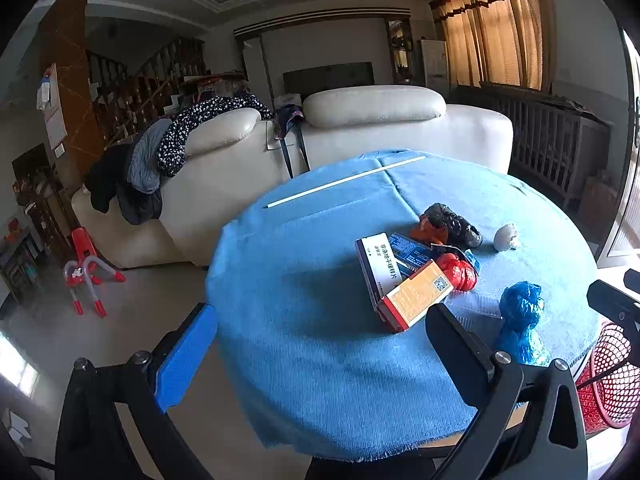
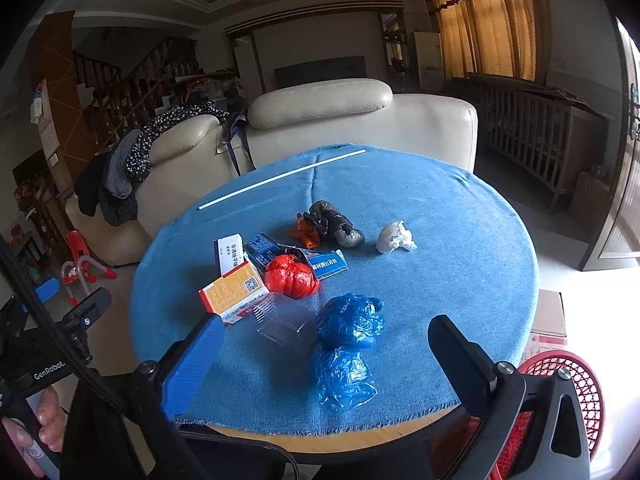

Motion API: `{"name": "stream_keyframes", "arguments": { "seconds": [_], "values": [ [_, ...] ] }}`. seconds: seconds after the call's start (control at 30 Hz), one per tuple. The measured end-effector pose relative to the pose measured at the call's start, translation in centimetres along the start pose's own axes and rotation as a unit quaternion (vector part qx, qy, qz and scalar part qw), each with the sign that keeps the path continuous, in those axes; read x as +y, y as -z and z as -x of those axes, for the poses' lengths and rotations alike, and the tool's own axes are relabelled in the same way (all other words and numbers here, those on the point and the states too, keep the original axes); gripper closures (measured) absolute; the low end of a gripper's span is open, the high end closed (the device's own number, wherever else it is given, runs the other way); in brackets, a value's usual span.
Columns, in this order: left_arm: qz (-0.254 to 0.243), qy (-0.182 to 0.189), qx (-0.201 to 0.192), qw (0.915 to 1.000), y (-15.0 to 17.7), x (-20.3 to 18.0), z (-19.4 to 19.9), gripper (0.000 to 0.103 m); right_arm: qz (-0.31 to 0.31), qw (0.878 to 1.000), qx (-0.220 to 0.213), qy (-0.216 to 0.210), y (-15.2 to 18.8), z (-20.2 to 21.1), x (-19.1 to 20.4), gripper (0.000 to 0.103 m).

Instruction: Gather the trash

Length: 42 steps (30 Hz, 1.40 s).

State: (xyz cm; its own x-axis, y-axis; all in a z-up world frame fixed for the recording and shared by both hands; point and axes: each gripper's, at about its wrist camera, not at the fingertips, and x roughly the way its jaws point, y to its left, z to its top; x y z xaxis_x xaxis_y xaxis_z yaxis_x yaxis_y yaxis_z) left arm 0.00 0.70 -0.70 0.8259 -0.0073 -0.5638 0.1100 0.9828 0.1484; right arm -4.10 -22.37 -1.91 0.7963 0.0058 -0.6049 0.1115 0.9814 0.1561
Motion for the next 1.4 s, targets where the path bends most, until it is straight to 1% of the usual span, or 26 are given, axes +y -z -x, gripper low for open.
{"name": "stream_keyframes", "arguments": {
  "seconds": [0.17, 0.3, 0.5, 0.63, 0.7, 0.77, 0.87, 0.93, 1.0, 1.03, 1.1, 1.13, 1.17, 1.2, 1.27, 1.4],
  "values": [
    [-0.001, 0.0, -0.009, 1.0, 0.2, -0.2, -0.2, 0.0, 0.0, 1.0, 0.003, 0.003, 0.0, -0.2, 0.0, 0.0],
    [0.0, 0.003, 0.0, 1.0, 0.2, -0.4, -0.6, 0.0, 0.0, 1.0, 0.005, 0.006, 0.1, -0.3, 0.1, 0.0],
    [-0.008, 0.0, 0.002, 1.0, 0.2, -0.7, -0.9, 0.0, -0.001, 1.0, 0.009, 0.009, 0.2, -0.5, -0.1, 0.0],
    [-0.012, 0.007, 0.011, 0.9998, 0.0, -1.3, -1.6, 0.0, -0.002, 1.0, 0.014, 0.011, 0.2, -0.9, -0.3, 0.0],
    [-0.015, 0.011, 0.008, 0.9998, -0.1, -1.6, -2.2, 0.0, -0.004, 1.0, 0.017, 0.012, 0.1, -1.1, -0.5, 0.0],
    [-0.022, 0.02, 0.02, 0.9994, -0.3, -1.9, -3.2, 0.0, -0.006, 1.0, 0.021, 0.011, 0.0, -1.6, -0.7, 0.0],
    [-0.019, 0.042, 0.015, 0.9988, -0.6, -2.3, -4.8, 0.0, -0.017, 0.999, 0.033, 0.002, -0.2, -2.6, -1.4, 0.0],
    [-0.038, 0.058, 0.028, 0.9972, -0.8, -2.7, -6.4, 0.0, -0.031, 0.998, 0.046, -0.009, -0.3, -3.7, -2.1, 0.0],
    [-0.035, 0.097, 0.038, 0.9939, -1.0, -3.0, -8.1, 0.0, -0.043, 0.997, 0.064, -0.015, -0.3, -5.0, -2.8, 0.0],
    [-0.039, 0.106, 0.043, 0.9926, -1.1, -3.2, -8.8, 0.0, -0.059, 0.995, 0.077, -0.025, -0.3, -6.0, -3.5, 0.001],
    [-0.044, 0.123, 0.055, 0.9899, -1.2, -3.7, -10.5, 0.0, -0.09, 0.99, 0.101, -0.044, -0.1, -7.7, -4.5, 0.01],
    [-0.049, 0.132, 0.062, 0.9881, -1.2, -3.8, -11.2, 0.0, -0.105, 0.987, 0.114, -0.053, 0.0, -8.7, -5.0, 0.013],
    [-0.06, 0.136, 0.069, 0.9865, -1.3, -4.1, -12.0, 0.0, -0.115, 0.984, 0.125, -0.06, 0.2, -9.5, -5.4, 0.017],
    [-0.064, 0.149, 0.074, 0.984, -1.3, -4.4, -12.6, 0.0, -0.124, 0.98, 0.138, -0.067, 0.3, -10.4, -5.6, 0.02],
    [-0.078, 0.167, 0.084, 0.9792, -1.2, -5.0, -13.2, 0.0, -0.136, 0.976, 0.153, -0.076, 0.5, -11.9, -5.8, 0.021],
    [-0.102, 0.183, 0.098, 0.9728, -1.0, -6.2, -15.0, 0.0, -0.164, 0.967, 0.172, -0.094, 0.6, -14.1, -6.0, 0.025]
  ]
}}
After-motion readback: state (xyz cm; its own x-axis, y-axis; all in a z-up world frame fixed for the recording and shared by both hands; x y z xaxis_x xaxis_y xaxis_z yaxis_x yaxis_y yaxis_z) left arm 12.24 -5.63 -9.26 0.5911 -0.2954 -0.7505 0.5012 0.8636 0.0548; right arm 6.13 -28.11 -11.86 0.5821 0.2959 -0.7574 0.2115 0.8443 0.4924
